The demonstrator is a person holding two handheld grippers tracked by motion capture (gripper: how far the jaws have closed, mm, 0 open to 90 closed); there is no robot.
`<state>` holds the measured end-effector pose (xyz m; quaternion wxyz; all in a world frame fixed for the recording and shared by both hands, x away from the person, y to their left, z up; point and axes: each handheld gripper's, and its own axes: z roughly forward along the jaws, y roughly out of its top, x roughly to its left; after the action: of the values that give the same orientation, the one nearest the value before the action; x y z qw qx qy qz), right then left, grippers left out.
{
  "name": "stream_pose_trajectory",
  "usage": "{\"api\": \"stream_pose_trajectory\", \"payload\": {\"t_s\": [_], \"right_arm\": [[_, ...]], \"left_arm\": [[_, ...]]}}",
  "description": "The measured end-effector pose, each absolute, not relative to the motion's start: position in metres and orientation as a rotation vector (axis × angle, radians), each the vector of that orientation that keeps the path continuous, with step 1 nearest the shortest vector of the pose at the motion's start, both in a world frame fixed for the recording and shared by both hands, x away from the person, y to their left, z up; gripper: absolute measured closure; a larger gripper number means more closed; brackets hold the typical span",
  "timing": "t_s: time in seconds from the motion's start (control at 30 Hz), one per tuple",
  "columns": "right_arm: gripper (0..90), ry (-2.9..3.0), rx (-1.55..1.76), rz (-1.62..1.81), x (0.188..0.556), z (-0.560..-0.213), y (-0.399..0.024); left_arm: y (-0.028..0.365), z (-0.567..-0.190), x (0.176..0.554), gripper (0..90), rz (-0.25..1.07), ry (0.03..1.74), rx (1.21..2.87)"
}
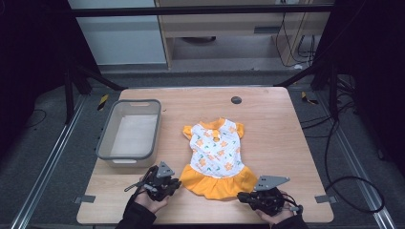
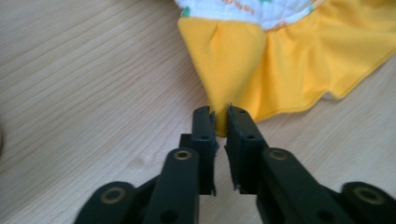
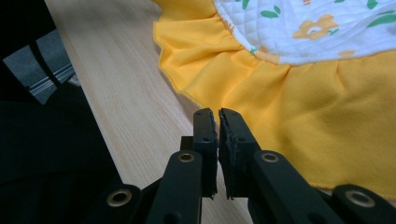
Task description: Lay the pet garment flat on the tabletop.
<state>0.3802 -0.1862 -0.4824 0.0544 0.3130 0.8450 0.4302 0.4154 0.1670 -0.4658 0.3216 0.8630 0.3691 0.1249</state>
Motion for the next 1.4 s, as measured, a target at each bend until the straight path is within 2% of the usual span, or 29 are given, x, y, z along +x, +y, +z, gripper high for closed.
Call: {"api": "stream_pose_trajectory", "payload": {"t_s": [0.2,0.27,0.4,0.5,0.63,0.8,1.07,1.27,1.4], "right_arm": [[79.3,2.393,1.021,1.341,0.389,-0.474,-0.197],[80.2,2.333,1.055,1.341,0.395,-0.471,-0.201],[84.4,2.24,1.103,1.334,0.413,-0.467,-0.205],[87.3,2.215,1.132,1.327,0.426,-0.468,-0.203],[89.4,2.224,1.139,1.31,0.44,-0.473,-0.196],[89.7,2.285,1.118,1.241,0.448,-0.484,-0.184],[89.4,2.394,1.105,1.161,0.447,-0.498,-0.17],[87.8,2.396,1.128,1.221,0.447,-0.497,-0.171],[88.2,2.322,1.131,1.267,0.455,-0.487,-0.174]], "left_arm": [[0.164,-0.448,0.413,62.0,0.461,0.901,2.189],[0.16,-0.44,0.414,63.1,0.483,0.862,2.167],[0.14,-0.435,0.425,72.0,0.483,0.804,2.159],[0.117,-0.443,0.436,76.1,0.465,0.755,2.201],[0.096,-0.461,0.449,77.7,0.533,0.715,2.307],[0.108,-0.486,0.457,79.5,0.527,0.779,2.351],[0.127,-0.49,0.45,79.9,0.499,0.796,2.332],[0.129,-0.485,0.45,78.7,0.497,0.799,2.317],[0.129,-0.465,0.455,77.5,0.543,0.784,2.243]]}}
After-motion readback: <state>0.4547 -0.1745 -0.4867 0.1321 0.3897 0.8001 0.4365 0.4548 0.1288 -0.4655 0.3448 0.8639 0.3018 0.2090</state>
